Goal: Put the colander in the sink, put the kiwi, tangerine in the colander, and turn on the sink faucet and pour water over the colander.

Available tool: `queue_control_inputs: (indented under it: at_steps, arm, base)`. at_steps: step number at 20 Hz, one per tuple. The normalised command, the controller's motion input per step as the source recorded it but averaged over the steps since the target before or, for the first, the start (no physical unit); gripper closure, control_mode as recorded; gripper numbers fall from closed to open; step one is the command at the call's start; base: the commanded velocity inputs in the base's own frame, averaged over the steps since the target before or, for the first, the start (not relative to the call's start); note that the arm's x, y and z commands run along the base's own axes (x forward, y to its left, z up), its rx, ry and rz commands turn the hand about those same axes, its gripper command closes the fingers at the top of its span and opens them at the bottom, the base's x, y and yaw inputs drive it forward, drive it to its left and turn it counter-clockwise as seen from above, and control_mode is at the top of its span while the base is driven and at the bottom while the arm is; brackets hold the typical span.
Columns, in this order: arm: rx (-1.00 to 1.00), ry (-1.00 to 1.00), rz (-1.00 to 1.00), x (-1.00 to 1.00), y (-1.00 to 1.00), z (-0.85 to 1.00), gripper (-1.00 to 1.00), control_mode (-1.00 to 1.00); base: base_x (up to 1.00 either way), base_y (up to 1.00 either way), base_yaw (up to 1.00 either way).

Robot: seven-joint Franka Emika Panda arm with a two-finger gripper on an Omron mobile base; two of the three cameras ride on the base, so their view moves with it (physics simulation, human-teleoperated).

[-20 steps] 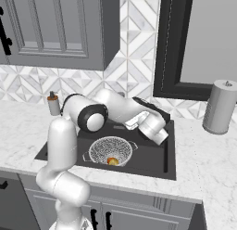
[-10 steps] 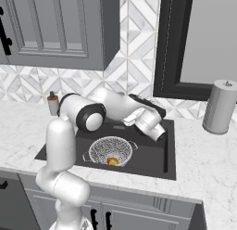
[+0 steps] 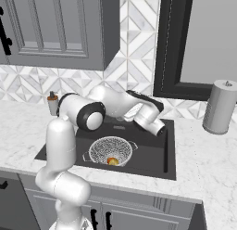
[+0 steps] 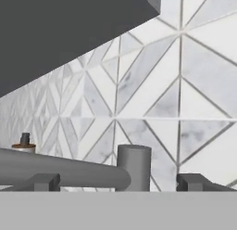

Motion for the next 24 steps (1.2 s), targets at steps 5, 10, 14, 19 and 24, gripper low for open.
queue_control_inputs:
  at_steps: [5, 10, 14, 19, 24]
  arm:
    - [0.00, 0.02, 0.00, 0.09, 0.00, -0.11, -1.00, -1.00]
    - [0.00, 0.00, 0.00, 0.11, 0.00, -0.14, -1.00, -1.00]
    - [0.00, 0.00, 0.00, 0.23, 0.00, -0.07, -1.00, -1.00]
    - [0.00, 0.00, 0.00, 0.23, 0.00, -0.08, -1.00, -1.00]
    - [0.00, 0.00, 0.00, 0.19, 0.00, -0.16, -1.00, -1.00]
  base:
    - [0.00, 0.00, 0.00]
    - [0.00, 0.00, 0.00]
    - [0.00, 0.00, 0.00]
    - [0.00, 0.00, 0.00]
    - [0.00, 0.00, 0.00]
